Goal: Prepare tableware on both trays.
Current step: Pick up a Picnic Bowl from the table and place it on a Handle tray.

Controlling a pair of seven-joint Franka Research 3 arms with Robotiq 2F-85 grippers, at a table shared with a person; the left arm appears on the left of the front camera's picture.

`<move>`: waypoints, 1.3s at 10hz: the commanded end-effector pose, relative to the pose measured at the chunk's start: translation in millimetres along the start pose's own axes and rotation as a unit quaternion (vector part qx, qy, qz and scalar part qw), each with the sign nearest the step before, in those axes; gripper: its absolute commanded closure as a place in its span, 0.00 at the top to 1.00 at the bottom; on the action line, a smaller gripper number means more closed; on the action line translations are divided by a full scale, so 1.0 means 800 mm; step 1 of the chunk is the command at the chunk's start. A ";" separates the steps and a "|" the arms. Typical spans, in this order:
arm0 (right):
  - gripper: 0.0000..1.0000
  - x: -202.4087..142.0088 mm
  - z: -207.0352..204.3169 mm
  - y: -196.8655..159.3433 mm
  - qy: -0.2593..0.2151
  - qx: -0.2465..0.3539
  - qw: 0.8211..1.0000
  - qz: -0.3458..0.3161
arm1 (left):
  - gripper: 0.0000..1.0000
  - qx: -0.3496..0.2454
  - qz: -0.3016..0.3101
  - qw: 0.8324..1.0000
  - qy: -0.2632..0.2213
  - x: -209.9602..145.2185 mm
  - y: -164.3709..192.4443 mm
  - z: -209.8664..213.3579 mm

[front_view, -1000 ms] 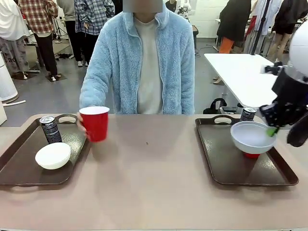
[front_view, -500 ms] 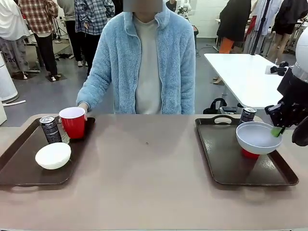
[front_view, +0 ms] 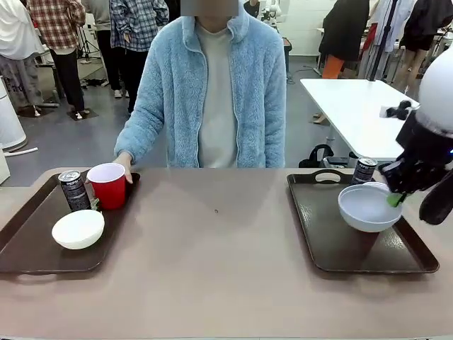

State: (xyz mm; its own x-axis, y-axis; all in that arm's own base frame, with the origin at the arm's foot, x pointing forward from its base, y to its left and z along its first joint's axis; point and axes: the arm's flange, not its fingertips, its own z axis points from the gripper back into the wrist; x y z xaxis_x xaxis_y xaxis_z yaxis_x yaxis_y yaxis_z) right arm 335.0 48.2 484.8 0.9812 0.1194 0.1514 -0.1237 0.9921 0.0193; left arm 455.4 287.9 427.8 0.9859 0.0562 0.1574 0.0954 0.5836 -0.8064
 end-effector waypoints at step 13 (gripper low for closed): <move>0.72 0.019 -0.167 0.013 0.040 -0.029 0.998 0.038 | 1.00 0.009 0.007 1.000 0.000 -0.002 -0.005 0.001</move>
State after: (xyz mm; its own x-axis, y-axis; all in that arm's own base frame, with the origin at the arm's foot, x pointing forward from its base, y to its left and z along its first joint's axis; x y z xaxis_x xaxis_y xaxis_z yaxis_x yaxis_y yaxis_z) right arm 398.3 70.6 359.3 0.9814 0.1844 0.0529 -0.1839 0.9828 -0.0149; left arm 455.4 287.7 427.8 0.9859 0.0559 0.1575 0.0957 0.5835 -0.8064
